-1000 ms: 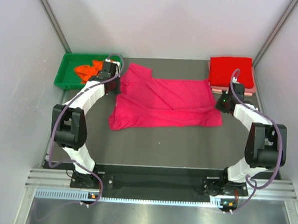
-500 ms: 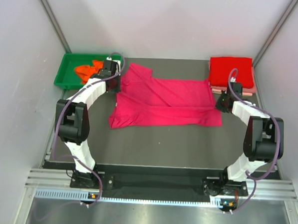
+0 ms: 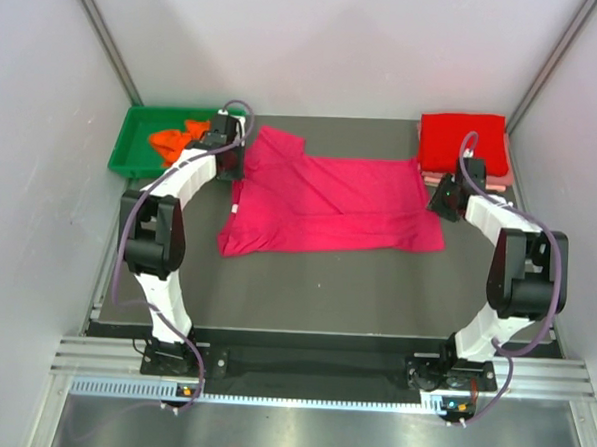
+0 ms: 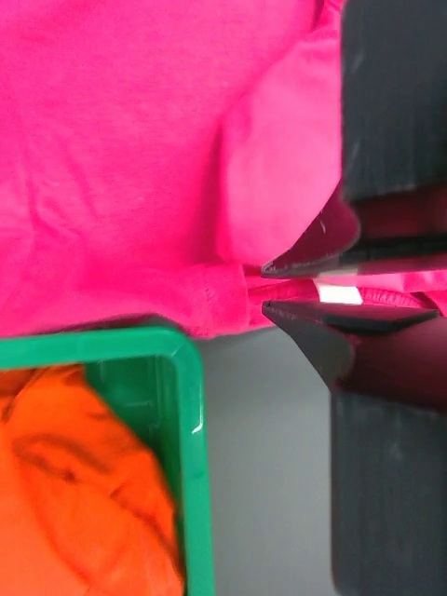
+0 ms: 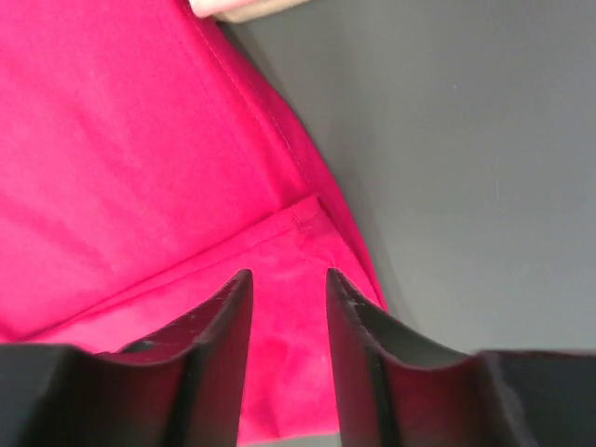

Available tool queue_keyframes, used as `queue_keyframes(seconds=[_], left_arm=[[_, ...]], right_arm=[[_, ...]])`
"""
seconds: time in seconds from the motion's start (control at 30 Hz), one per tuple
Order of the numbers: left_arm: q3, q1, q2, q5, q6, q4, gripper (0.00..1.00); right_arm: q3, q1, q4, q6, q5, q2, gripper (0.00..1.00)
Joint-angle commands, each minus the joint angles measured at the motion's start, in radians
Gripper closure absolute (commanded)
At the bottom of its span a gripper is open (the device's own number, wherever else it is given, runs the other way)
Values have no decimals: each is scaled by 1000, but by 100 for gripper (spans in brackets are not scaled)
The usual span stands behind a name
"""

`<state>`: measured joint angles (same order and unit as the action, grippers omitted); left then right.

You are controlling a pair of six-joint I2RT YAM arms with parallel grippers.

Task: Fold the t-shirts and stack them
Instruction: Fold the tshirt

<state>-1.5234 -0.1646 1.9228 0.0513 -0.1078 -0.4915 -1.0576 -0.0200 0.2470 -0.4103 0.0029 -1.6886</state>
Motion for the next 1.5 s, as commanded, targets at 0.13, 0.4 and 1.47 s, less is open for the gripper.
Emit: queue_keyframes(seconds=[0.13, 0.4, 1.47], left_arm=[[-81, -29, -149, 0, -32, -140, 69], [348, -66, -422, -299, -141, -52, 67], [813, 97, -637, -136, -570, 168, 52]], right_arm=[[2, 6, 293, -224, 42, 203, 57], [203, -1, 242, -318, 60, 314, 58], [311, -54, -9, -380, 141, 149, 84]])
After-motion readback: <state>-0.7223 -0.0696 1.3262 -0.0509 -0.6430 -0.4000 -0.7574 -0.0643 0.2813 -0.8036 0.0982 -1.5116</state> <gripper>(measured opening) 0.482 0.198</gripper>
